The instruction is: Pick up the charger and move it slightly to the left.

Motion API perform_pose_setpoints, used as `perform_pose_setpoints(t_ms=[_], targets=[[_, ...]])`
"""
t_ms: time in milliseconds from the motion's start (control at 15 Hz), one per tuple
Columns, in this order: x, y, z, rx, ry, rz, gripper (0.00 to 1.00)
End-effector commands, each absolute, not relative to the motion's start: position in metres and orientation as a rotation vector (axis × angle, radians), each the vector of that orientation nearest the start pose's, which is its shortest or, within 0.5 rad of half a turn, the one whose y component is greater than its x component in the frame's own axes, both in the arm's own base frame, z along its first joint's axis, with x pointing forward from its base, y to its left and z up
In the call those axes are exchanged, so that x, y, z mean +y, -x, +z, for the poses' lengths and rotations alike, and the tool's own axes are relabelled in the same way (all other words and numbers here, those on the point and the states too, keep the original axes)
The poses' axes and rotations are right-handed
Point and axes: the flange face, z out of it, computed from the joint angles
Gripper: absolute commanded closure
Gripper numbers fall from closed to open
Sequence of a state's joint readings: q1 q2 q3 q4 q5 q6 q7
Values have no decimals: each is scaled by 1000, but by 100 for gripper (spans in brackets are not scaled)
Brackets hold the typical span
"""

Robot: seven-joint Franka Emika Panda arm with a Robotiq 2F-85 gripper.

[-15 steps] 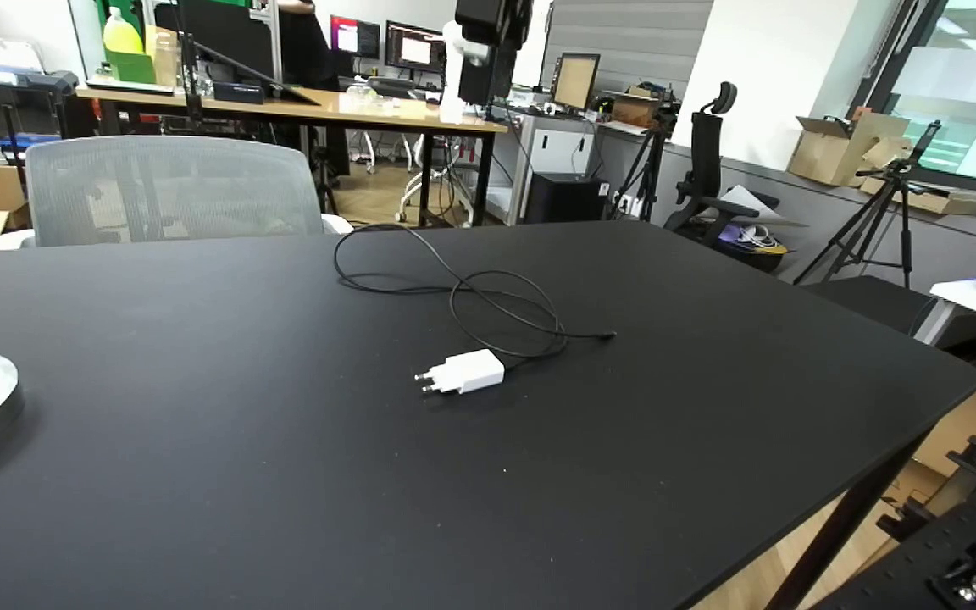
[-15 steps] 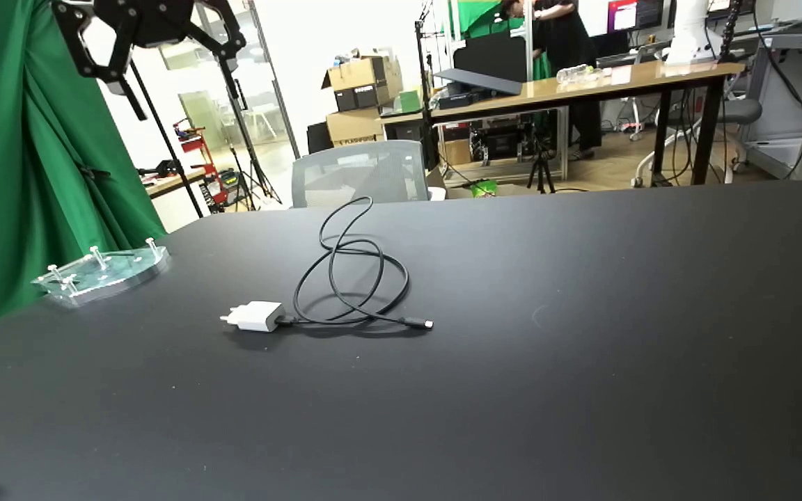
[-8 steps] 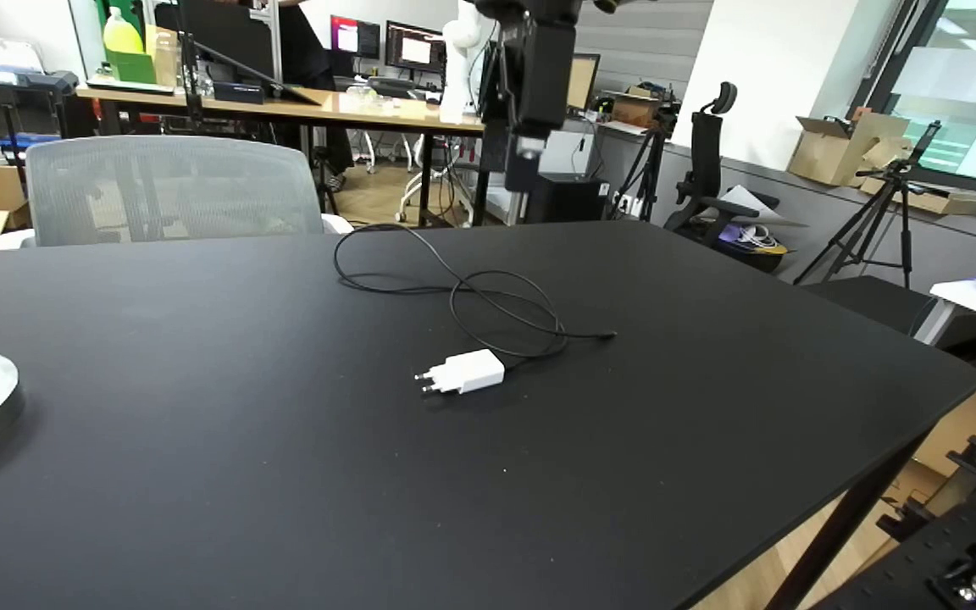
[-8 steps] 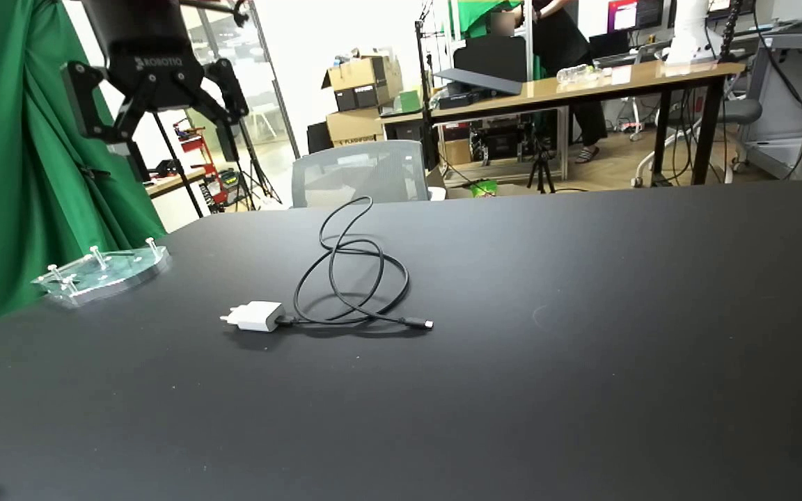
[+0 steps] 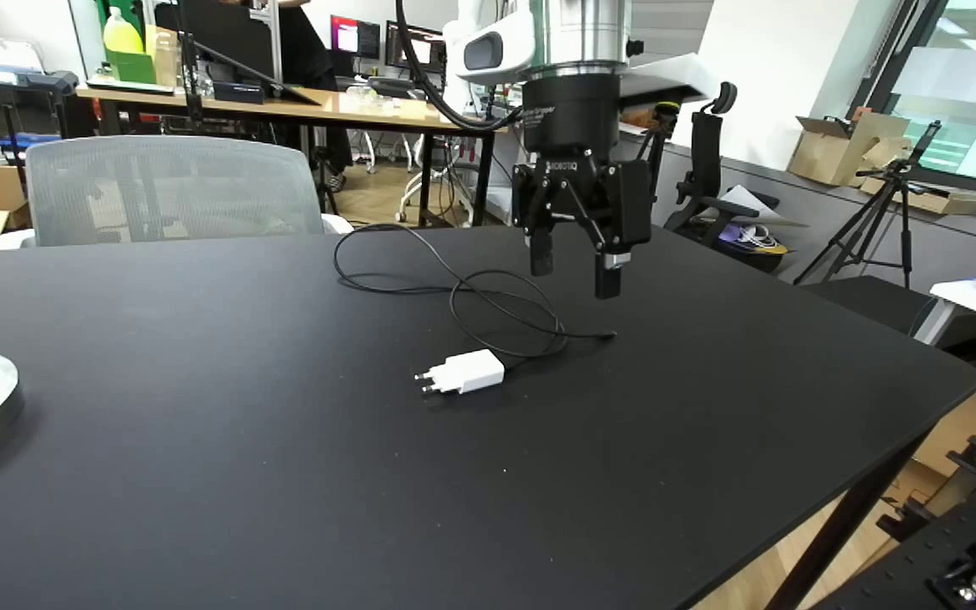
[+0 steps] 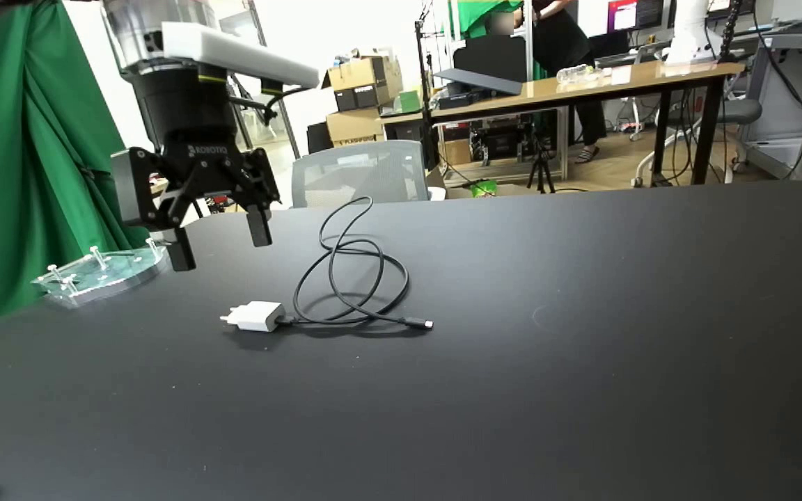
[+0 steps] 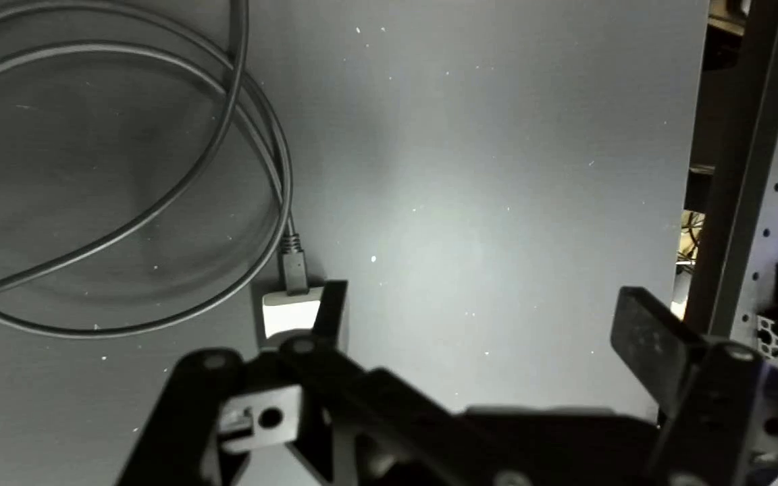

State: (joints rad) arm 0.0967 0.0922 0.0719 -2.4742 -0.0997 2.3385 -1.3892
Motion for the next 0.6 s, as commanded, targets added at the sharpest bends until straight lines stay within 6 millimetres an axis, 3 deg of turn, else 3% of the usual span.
perform_pose_setpoints(t_ms=[0, 333, 533], targets=[[79, -445, 244, 2279, -2153, -339, 0], [95, -465, 244, 2150, -1970, -106, 0], [106, -469, 232, 2106, -1963, -41, 0]])
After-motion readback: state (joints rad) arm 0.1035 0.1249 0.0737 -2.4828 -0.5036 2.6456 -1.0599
